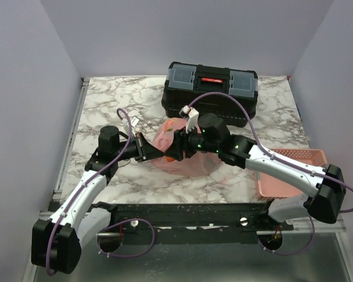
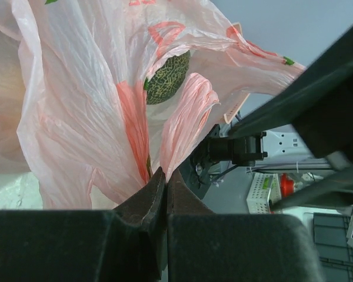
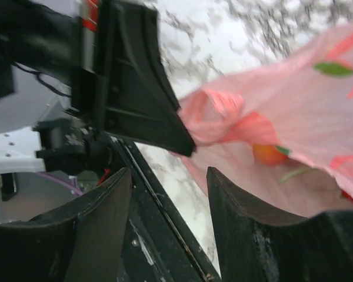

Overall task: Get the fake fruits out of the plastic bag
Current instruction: Adjust the plastic bag at the center of the board.

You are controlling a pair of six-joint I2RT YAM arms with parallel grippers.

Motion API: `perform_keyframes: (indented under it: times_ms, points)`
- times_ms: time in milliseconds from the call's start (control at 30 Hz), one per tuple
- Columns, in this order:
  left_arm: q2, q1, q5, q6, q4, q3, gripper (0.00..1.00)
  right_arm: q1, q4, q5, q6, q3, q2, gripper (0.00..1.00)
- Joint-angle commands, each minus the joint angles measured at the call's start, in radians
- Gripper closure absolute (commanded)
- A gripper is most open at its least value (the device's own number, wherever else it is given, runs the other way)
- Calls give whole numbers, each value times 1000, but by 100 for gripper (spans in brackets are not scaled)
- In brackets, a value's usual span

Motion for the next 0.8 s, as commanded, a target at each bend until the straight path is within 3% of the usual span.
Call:
perform_keyframes:
  times_ms: [0, 333, 533, 767]
  points:
    - [-44, -5, -54, -25, 36, -28, 100, 8, 126, 109, 44, -124, -6, 46]
    - [-112, -6, -145, -27, -10, -67, 100, 8, 201, 350, -6, -303, 32, 44]
    - [-103, -6, -186, 11, -52, -41, 100, 10, 213, 277, 80, -432, 52, 43]
    - [-26, -6, -201, 34, -52, -1, 99, 20, 345, 209, 186, -581, 33, 43]
